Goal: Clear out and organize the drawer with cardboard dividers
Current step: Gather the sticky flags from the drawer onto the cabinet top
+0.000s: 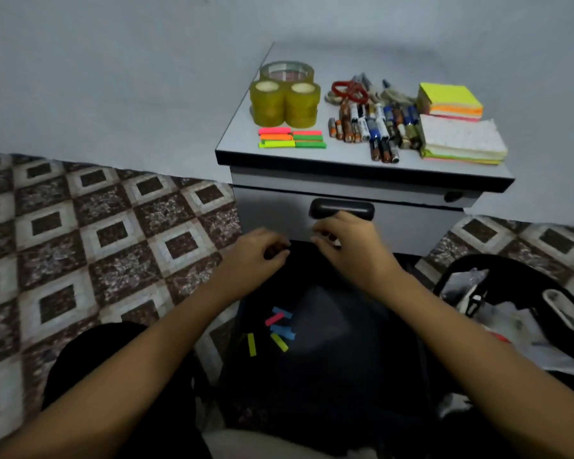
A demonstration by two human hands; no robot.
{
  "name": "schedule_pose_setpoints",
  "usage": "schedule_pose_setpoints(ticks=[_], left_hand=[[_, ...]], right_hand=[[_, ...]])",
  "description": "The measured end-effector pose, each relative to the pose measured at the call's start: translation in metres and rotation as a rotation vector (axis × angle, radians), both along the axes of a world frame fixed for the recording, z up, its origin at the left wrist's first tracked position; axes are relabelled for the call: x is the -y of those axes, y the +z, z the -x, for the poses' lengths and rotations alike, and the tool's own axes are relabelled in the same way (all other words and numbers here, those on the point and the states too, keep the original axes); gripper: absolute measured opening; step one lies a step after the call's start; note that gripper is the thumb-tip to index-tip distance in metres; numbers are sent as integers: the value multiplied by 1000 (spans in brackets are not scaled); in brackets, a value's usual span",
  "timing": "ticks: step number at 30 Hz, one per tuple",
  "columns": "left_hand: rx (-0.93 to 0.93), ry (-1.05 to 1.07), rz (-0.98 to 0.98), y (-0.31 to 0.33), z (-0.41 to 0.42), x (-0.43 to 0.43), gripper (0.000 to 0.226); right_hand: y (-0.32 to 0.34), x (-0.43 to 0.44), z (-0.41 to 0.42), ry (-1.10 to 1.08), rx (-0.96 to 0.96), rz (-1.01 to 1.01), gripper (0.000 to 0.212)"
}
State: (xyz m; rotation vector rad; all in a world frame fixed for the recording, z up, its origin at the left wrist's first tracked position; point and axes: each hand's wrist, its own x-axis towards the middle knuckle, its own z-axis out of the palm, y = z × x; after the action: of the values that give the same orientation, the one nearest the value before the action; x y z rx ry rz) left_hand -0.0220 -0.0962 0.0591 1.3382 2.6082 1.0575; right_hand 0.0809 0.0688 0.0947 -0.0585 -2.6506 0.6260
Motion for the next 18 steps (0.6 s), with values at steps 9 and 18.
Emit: schedule_pose_setpoints(ticks=[9, 18], left_hand=[[324, -26, 482, -103, -28, -8, 28], [314, 89, 716, -157, -28, -7, 28]], right_hand=[[-128, 7, -34, -58, 422, 123, 22], [-186, 7, -36, -93, 618, 242, 23]])
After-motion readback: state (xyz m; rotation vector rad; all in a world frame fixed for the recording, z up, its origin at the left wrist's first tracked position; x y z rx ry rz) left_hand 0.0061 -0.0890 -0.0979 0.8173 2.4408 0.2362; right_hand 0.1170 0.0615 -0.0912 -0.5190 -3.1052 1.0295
